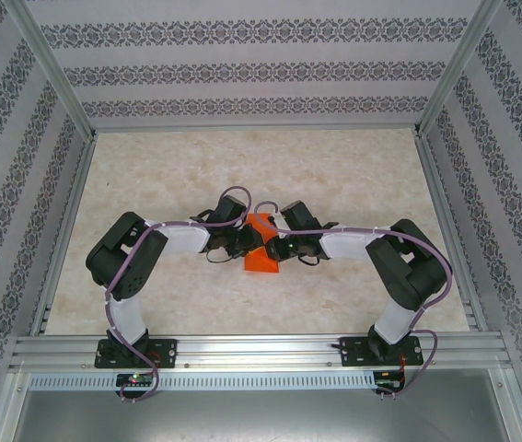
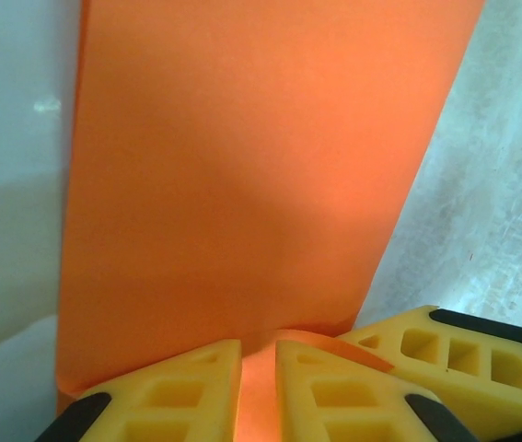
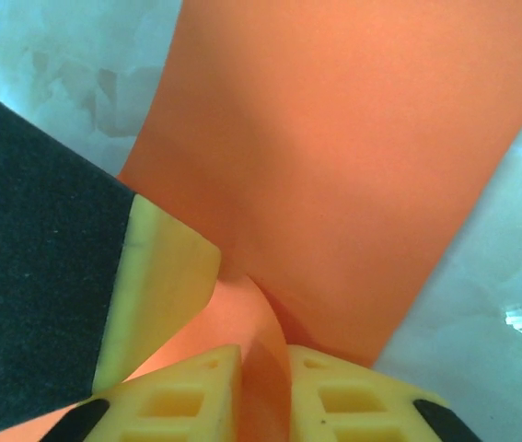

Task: Fold a paper plane with a square sheet of paper (pick it up from the middle)

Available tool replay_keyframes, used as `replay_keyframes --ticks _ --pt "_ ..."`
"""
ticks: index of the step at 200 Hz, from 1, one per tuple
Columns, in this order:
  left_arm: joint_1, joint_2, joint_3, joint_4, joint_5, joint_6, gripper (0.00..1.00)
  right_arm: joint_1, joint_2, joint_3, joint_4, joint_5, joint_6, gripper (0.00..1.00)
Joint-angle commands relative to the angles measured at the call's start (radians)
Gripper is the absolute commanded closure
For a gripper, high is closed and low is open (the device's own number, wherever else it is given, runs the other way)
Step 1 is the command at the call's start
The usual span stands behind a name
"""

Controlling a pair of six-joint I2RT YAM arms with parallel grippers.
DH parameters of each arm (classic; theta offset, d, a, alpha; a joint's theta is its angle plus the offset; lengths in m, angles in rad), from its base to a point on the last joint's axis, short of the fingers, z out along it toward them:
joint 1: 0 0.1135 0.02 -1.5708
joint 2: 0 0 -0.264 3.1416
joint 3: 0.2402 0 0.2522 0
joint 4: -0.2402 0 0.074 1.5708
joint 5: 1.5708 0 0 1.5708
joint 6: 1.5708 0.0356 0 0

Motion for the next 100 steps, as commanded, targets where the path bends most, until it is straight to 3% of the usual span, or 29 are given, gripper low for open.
replay_keyframes --ticks 1,11,52,70,100 --pt "-0.001 0.039 -0.019 -0.012 -0.024 0.007 0.81 -0.024 -0.070 0.021 -0.048 0.011 0.041 0.76" --pt "-0.002 0.037 -0.015 -0.019 -0.025 0.011 0.81 -0.032 -0.117 0.016 -0.055 0.008 0.061 0.69" --pt "-0.003 0.032 -0.002 -0.034 -0.025 0.024 0.81 -0.045 -0.266 -0.056 -0.015 -0.095 0.188 0.63" --pt "-0.004 0.028 0.005 -0.042 -0.026 0.031 0.81 -0.038 -0.251 -0.070 0.034 -0.220 0.254 0.70" --pt "-0.005 0.027 0.011 -0.053 -0.023 0.039 0.81 -0.020 -0.183 -0.070 0.053 -0.258 0.322 0.84"
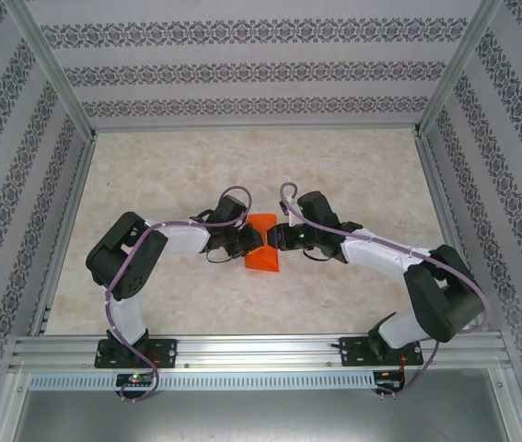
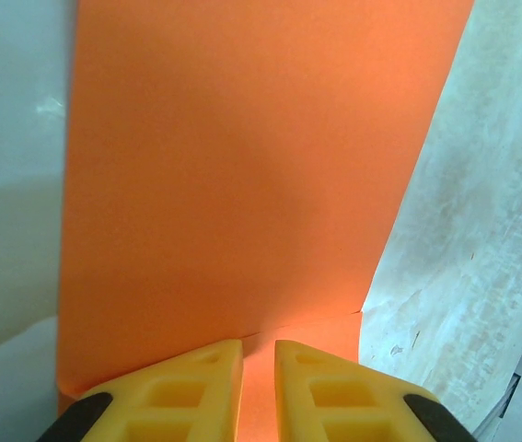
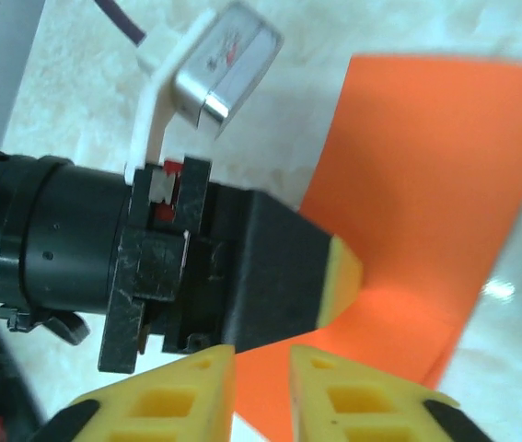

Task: Fold a paper plane with a square sheet of paper (pick it up from the middle)

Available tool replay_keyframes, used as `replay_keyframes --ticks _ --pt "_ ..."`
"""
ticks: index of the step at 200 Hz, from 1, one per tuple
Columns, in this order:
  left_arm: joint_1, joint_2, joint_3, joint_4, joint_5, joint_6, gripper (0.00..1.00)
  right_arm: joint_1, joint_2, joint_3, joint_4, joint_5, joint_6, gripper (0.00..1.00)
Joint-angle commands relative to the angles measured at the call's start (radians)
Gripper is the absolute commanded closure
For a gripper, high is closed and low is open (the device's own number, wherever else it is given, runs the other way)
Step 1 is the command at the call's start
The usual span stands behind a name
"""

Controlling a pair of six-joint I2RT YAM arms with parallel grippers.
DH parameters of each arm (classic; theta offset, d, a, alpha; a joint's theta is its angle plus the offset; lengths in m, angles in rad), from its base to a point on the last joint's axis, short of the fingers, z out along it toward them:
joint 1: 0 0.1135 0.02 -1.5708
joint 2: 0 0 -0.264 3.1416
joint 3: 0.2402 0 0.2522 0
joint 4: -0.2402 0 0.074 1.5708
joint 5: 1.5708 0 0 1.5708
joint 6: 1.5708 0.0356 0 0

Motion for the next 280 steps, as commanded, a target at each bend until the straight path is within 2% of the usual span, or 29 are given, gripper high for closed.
replay_keyframes --ticks 1,29,116,191,238,280 --pt "-0.005 0.026 0.011 -0.052 -0.024 0.034 0.81 0.014 0.049 -0.022 0.035 -0.081 0.094 0.84" --pt "-0.005 0.028 0.013 -0.055 -0.023 0.036 0.81 0.015 0.102 0.001 0.021 -0.114 0.107 0.88" --pt "-0.005 0.029 0.016 -0.066 -0.022 0.045 0.81 0.020 0.246 0.042 -0.061 -0.135 0.082 0.87" --pt "-0.004 0.035 0.021 -0.079 -0.027 0.048 0.81 0.017 0.236 0.038 -0.119 -0.101 0.036 0.85" --pt "-0.004 0.035 0.022 -0.079 -0.026 0.048 0.82 0.061 0.176 0.097 -0.206 -0.095 -0.016 0.83" --pt "-0.004 0.038 0.027 -0.079 -0.023 0.048 0.82 0.096 0.194 0.119 -0.251 -0.006 -0.036 0.82"
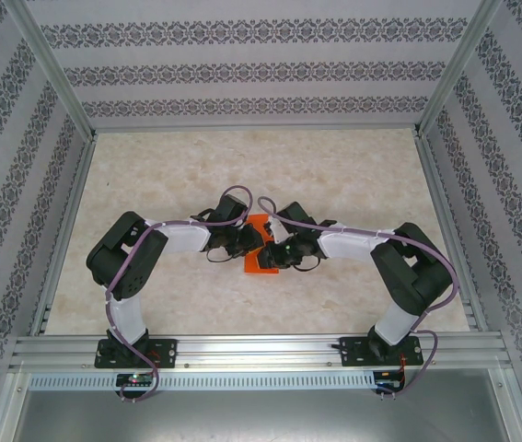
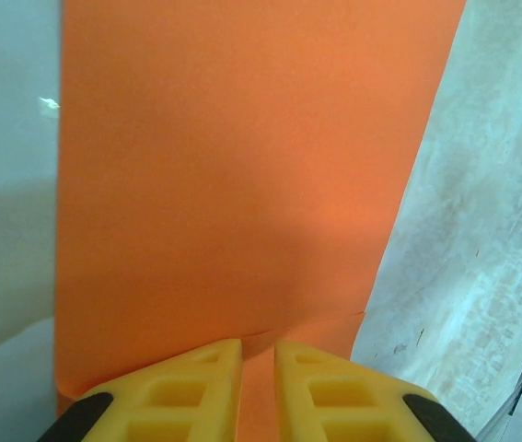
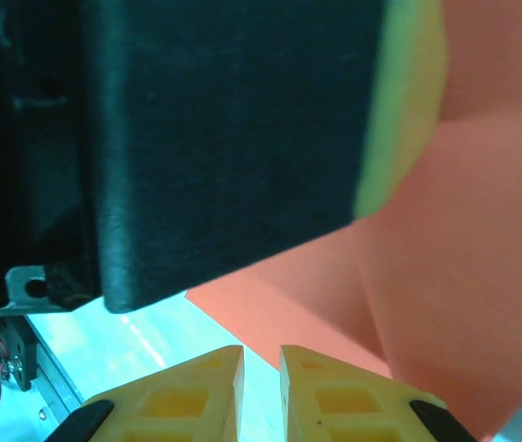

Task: Fold a paper plane with a square sheet of paper (pick it up from the middle)

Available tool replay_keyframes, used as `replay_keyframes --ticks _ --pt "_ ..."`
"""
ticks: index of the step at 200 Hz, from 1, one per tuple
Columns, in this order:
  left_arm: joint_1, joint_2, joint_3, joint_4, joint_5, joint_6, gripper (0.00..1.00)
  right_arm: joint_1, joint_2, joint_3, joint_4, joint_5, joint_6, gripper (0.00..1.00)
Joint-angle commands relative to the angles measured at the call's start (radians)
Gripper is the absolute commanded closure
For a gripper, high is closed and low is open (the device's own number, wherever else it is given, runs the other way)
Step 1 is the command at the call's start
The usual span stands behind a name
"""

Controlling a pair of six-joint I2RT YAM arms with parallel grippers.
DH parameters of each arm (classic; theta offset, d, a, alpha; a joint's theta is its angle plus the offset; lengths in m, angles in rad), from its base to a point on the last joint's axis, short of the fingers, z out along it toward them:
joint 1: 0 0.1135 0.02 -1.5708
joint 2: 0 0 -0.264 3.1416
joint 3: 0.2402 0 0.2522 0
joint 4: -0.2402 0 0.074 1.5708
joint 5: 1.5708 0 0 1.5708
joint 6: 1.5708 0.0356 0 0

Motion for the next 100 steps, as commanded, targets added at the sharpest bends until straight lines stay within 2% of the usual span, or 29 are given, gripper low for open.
replay_keyframes --ticks 1,26,100 --pt "-0.004 0.036 0.012 -0.052 -0.023 0.026 0.82 0.012 -0.005 0.023 -0.056 0.075 -0.037 0.82" --pt "-0.004 0.037 0.012 -0.055 -0.023 0.027 0.82 0.010 -0.004 0.016 -0.078 0.124 -0.040 0.83" --pt "-0.005 0.038 0.010 -0.053 -0.023 0.027 0.82 -0.015 0.014 -0.044 -0.045 0.122 -0.014 0.83"
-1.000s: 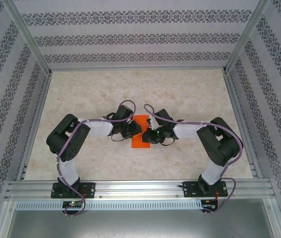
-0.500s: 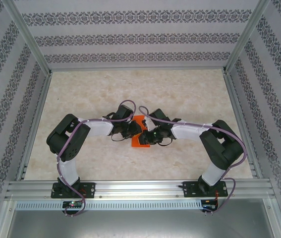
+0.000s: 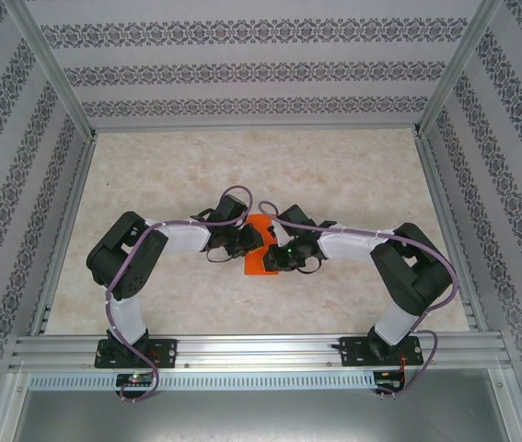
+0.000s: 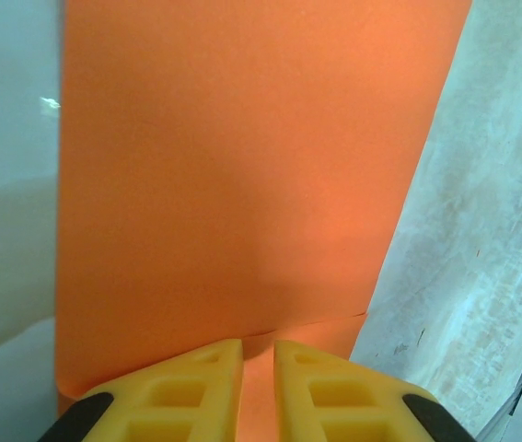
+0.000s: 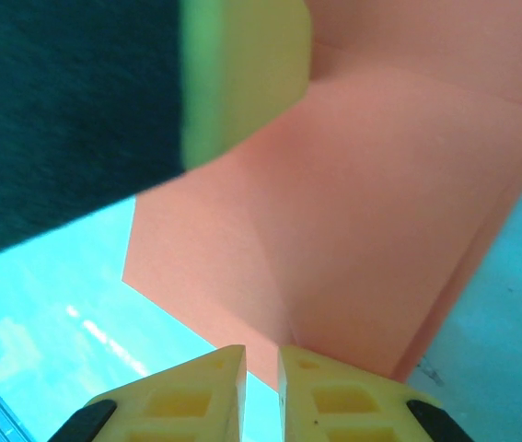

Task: Fold a paper plane with a square sheet of paper (pick it up from the middle)

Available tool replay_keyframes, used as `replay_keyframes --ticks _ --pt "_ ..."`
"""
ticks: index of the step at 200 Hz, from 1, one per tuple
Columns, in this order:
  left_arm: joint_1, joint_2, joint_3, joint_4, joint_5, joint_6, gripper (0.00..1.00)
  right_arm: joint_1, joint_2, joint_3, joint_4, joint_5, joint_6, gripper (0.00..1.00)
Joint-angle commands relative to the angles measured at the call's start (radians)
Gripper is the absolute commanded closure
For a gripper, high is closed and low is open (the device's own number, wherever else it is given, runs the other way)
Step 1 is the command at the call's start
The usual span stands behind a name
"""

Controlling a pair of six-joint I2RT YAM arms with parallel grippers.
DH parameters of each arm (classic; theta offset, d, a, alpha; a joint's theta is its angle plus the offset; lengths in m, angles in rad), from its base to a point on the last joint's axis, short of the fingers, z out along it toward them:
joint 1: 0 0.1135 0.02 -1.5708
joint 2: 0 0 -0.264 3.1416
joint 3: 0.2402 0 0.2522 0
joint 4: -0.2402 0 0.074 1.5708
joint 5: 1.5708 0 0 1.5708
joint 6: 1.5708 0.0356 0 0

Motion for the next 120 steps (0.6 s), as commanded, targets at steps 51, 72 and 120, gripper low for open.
replay_keyframes --ticks 51,72,120 --pt "-0.005 0.038 0.011 -0.058 -0.023 0.032 0.82 -0.022 0.032 -0.071 0.048 0.031 0.027 0.83" --pt "-0.005 0.040 0.009 -0.060 -0.024 0.032 0.82 -0.028 0.026 -0.085 0.046 0.024 0.030 0.83" --pt "-0.004 0.043 0.008 -0.063 -0.029 0.033 0.82 -0.045 -0.009 -0.129 0.078 -0.021 0.053 0.83"
